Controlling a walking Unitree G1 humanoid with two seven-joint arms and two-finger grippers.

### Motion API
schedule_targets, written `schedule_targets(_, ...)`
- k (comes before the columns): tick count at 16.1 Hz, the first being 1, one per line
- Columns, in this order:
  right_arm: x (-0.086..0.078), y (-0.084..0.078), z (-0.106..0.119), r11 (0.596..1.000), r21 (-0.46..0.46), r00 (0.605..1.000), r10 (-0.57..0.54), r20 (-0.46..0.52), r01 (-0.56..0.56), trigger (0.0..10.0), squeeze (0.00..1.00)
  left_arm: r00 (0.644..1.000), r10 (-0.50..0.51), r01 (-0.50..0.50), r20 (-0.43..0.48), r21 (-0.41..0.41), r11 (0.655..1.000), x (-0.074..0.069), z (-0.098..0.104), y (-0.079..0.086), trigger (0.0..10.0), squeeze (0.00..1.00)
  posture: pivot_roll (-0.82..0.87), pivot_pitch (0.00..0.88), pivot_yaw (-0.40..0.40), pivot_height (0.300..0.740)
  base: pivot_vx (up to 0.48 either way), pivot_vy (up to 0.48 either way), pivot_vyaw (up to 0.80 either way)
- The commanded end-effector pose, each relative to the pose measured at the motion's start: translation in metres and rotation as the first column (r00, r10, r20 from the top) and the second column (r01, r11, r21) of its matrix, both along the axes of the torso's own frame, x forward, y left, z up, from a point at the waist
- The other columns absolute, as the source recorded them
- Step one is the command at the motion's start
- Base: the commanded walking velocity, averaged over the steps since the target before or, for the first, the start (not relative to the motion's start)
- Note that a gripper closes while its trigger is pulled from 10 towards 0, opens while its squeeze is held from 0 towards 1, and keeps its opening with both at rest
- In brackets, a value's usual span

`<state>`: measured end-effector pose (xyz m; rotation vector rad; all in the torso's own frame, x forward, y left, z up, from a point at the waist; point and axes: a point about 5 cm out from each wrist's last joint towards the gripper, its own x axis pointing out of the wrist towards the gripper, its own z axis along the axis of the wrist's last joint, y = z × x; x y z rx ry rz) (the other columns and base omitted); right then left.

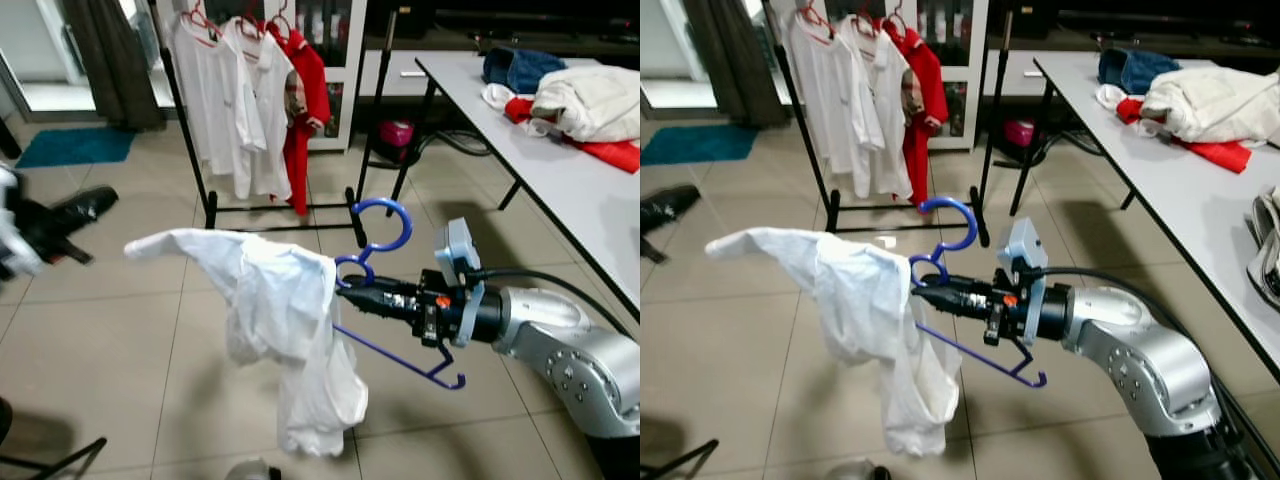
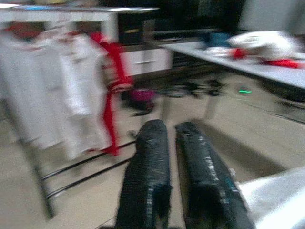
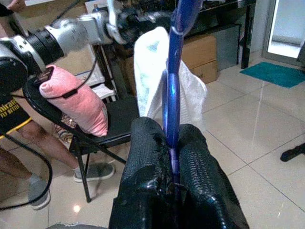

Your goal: Hang hanger

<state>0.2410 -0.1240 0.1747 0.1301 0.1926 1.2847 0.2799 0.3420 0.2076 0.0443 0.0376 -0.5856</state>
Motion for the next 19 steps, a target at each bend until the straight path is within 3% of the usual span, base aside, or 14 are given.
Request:
schedule_targets(1, 0.004, -0.003, 0.006, 1.000, -0.004, 1.000, -0.005, 0.026, 0.005, 10.0, 0.00, 0.989, -0.148, 0.148, -0.025, 0.017, 0.989, -0.008, 0.007, -0.007, 10.0, 1.00, -0.04, 0.000, 0.017, 0.740, 0.000, 0.000, 0.00)
schedule_targets(3, 0.004, -0.002, 0.006, 1.000, -0.007, 1.000, 0.005, 0.027, -0.005, 10.0, 0.00, 0.962, -0.264, 0.267, -0.075, 0.032, 0.963, -0.014, 0.009, -0.015, 10.0, 1.00, -0.03, 0.000, 0.015, 0.740, 0.000, 0.000, 0.00)
schedule_targets(4, 0.004, -0.002, 0.006, 1.000, -0.010, 0.999, 0.014, 0.030, -0.013, 10.0, 0.00, 0.939, -0.324, 0.334, -0.116, 0.076, 0.939, -0.015, 0.005, -0.022, 10.0, 1.00, -0.03, 0.000, 0.014, 0.740, 0.000, 0.000, 0.00)
schedule_targets(5, 0.004, -0.001, 0.006, 1.000, -0.012, 0.999, 0.021, 0.032, -0.021, 10.0, 0.00, 0.928, -0.347, 0.368, -0.135, 0.185, 0.911, -0.012, -0.002, -0.026, 10.0, 1.00, -0.03, 0.000, 0.014, 0.740, 0.000, 0.000, 0.00)
schedule_targets(9, 0.002, 0.002, 0.006, 0.999, -0.017, 0.999, 0.037, 0.036, -0.037, 10.0, 0.00, 0.899, -0.409, 0.433, -0.159, 0.167, 0.886, -0.009, -0.002, -0.034, 10.0, 1.00, -0.04, 0.000, 0.024, 0.740, 0.000, 0.000, 0.00)
schedule_targets(11, 0.001, 0.002, 0.006, 0.999, -0.017, 0.999, 0.040, 0.035, -0.040, 10.0, 0.00, 0.895, -0.414, 0.444, -0.164, 0.241, 0.863, -0.006, -0.004, -0.037, 10.0, 0.94, -0.04, 0.000, 0.025, 0.740, 0.000, 0.000, 0.00)
schedule_targets(12, 0.001, 0.002, 0.006, 0.999, -0.017, 0.999, 0.042, 0.034, -0.041, 10.0, 0.00, 0.893, -0.417, 0.449, -0.172, 0.247, 0.859, -0.005, -0.006, -0.037, 10.0, 0.80, -0.04, 0.000, 0.025, 0.740, 0.000, 0.000, 0.00)
schedule_targets(13, 0.000, 0.002, 0.005, 0.999, -0.017, 0.998, 0.045, 0.033, -0.044, 10.0, 0.00, 0.885, -0.425, 0.463, -0.190, 0.256, 0.849, -0.002, -0.012, -0.040, 10.0, 0.01, -0.04, 0.000, 0.025, 0.740, 0.000, 0.000, 0.00)
schedule_targets(14, 0.000, 0.003, 0.005, 0.999, -0.016, 0.998, 0.047, 0.033, -0.047, 10.0, 0.00, 0.871, -0.444, 0.488, -0.210, 0.258, 0.834, 0.000, -0.016, -0.043, 10.0, 0.00, -0.04, 0.000, 0.028, 0.740, 0.000, 0.000, 0.00)
schedule_targets(16, -0.001, 0.004, 0.005, 0.999, -0.015, 0.998, 0.047, 0.034, -0.047, 10.0, 0.00, 0.864, -0.453, 0.500, -0.222, 0.266, 0.824, 0.002, -0.021, -0.045, 4.9, 0.00, -0.05, 0.000, 0.039, 0.740, 0.000, 0.000, 0.00)
schedule_targets(17, -0.001, 0.004, 0.006, 0.999, -0.013, 0.998, 0.045, 0.035, -0.044, 10.0, 0.00, 0.883, -0.419, 0.465, -0.211, 0.274, 0.842, 0.006, -0.022, -0.044, 0.0, 0.00, -0.05, 0.000, 0.039, 0.740, 0.000, 0.000, 0.00)
schedule_targets(19, -0.002, 0.003, 0.005, 0.999, -0.011, 0.999, 0.043, 0.033, -0.042, 10.0, 0.00, 0.882, -0.427, 0.468, -0.198, 0.265, 0.843, 0.008, -0.021, -0.044, 0.0, 0.00, -0.05, 0.000, 0.040, 0.740, 0.000, 0.000, 0.00)
